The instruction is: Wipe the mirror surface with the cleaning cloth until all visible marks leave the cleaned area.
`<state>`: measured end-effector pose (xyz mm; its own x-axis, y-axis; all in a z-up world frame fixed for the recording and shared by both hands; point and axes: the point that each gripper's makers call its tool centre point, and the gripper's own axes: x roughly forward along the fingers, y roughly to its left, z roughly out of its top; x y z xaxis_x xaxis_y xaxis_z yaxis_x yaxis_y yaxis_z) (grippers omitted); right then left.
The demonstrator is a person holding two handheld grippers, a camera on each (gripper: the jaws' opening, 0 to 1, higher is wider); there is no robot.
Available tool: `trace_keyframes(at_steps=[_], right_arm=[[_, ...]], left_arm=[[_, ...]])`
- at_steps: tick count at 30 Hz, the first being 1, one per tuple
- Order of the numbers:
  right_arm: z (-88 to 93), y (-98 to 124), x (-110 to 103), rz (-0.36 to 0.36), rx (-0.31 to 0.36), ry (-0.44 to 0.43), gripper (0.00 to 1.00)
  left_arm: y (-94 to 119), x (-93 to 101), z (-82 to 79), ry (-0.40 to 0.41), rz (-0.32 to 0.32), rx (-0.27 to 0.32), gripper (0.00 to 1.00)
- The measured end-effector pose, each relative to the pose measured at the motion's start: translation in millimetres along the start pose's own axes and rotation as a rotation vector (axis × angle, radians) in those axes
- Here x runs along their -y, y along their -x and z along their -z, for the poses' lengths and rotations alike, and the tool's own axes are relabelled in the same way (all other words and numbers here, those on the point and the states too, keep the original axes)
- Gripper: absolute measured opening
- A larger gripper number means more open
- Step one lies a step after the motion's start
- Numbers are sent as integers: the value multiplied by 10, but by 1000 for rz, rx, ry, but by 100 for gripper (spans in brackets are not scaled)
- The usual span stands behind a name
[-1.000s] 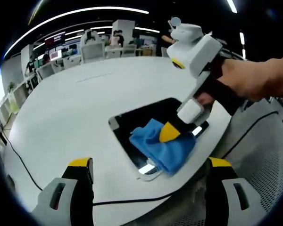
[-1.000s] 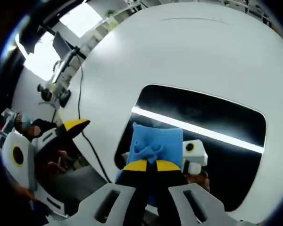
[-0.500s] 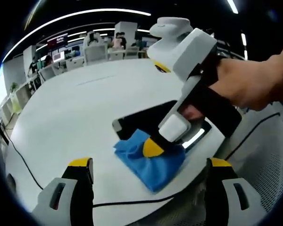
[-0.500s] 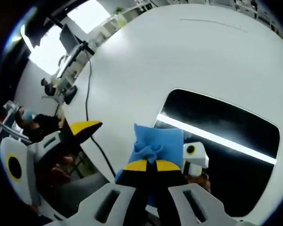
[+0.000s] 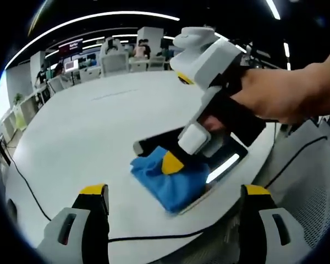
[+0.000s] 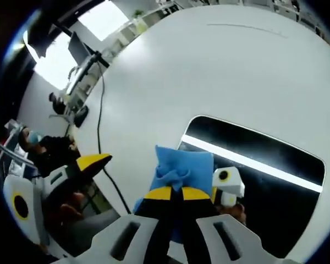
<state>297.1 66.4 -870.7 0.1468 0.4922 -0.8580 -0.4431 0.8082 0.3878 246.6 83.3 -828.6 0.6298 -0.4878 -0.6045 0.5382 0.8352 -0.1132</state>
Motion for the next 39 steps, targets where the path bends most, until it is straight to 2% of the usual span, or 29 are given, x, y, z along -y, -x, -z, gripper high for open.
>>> trace_keyframes(at_steps=[11,16,28,39], right_arm=[[-465,-55,209,30,24,-12,0],[-649,-98,244,45,31,23,0],[-654,-88,292,23,17,26,0],[-547,78,569,45,9,15,0]], left_arm=[[-5,8,7,11,0,-5,100],[-2,12,8,9,0,-7,100],[-10,-6,20,15,-3,-9,100],[-8,6,14,14,2,-9,100]])
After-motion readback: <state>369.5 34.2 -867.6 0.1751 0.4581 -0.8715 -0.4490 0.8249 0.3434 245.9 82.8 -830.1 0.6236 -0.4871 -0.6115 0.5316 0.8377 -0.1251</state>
